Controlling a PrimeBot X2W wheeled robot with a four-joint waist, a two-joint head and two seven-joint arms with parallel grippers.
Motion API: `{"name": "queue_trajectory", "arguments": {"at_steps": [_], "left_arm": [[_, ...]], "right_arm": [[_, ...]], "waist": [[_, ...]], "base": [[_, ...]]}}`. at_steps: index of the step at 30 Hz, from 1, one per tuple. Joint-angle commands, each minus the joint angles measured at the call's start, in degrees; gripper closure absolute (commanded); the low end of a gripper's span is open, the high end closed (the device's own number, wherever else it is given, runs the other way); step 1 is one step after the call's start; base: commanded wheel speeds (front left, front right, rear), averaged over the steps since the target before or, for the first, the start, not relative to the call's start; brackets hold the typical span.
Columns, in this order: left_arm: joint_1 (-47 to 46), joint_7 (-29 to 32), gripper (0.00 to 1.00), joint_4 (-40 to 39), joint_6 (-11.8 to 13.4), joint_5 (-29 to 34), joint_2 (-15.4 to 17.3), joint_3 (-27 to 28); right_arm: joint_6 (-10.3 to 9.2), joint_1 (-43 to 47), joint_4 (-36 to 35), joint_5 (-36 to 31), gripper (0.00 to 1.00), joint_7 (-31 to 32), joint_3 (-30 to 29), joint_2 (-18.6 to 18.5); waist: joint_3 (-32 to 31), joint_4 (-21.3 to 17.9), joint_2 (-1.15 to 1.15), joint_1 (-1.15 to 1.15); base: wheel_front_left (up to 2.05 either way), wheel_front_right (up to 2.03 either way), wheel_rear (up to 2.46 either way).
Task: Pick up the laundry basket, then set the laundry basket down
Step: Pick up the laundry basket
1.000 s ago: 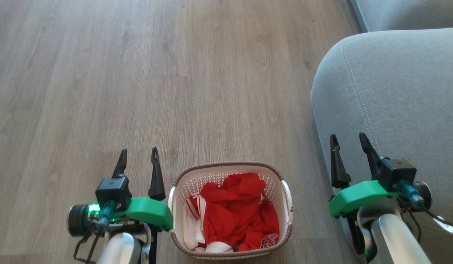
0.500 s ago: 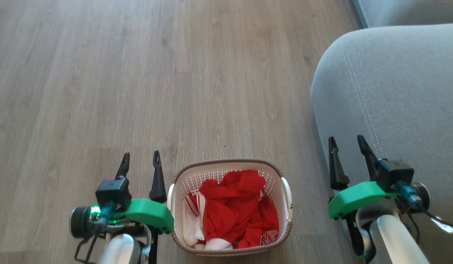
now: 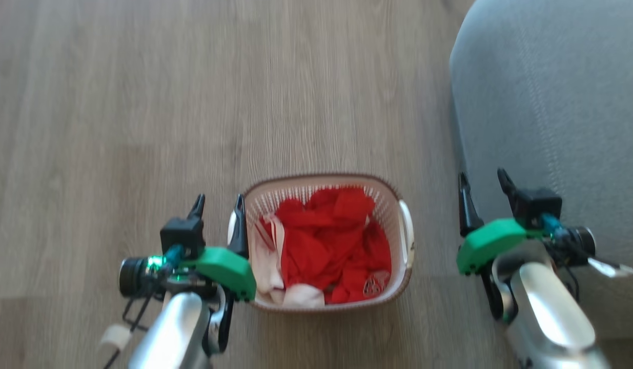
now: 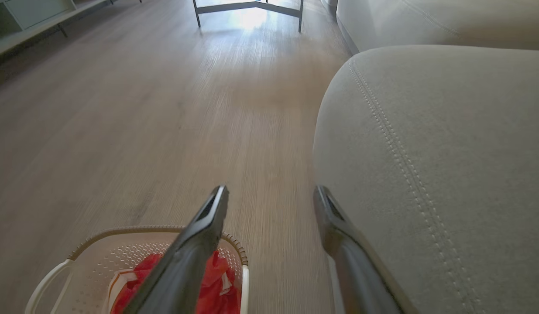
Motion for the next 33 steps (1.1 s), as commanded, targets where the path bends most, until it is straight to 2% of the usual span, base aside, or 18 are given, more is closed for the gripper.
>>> {"name": "queue_trajectory", "arguments": {"at_steps": [1, 11, 20, 29, 33], "left_arm": [[-3.22, -0.47, 0.00, 0.20, -0.18, -0.67, 0.14, 1.10], [-14.49, -0.47, 0.00, 14.54, -1.78, -4.59, 0.14, -2.84], [-24.34, -0.47, 0.00, 26.44, -4.00, -9.26, 0.14, -8.31], [-30.91, -0.47, 0.00, 36.75, -6.43, -14.63, 0.14, -14.73], [-33.14, -0.45, 0.00, 39.19, -7.27, -17.23, 0.14, -17.63]], "right_arm": [[0.34, -2.77, 0.06, 0.70, 0.00, -0.77, 1.46, -0.50], [0.34, -12.53, 12.07, 5.49, 0.00, 0.11, 4.78, -1.57], [0.34, -20.47, 21.15, 10.55, 0.00, 3.31, 10.52, -2.06], [0.34, -26.13, 26.51, 19.48, 0.00, 9.78, 14.23, -1.11], [0.34, -28.10, 27.50, 21.05, 0.00, 10.86, 16.52, -1.07]], "waist": [[4.84, -0.08, 0.00, 0.00], [15.58, 0.69, 0.00, 0.00], [24.20, 1.22, 0.00, 0.00], [30.14, 0.83, 0.00, 0.00], [32.32, 1.00, 0.00, 0.00]], "base": [[0.00, 0.00, 0.00], [0.00, 0.00, 0.00], [0.00, 0.00, 0.00], [0.00, 0.00, 0.00], [0.00, 0.00, 0.00]]}}
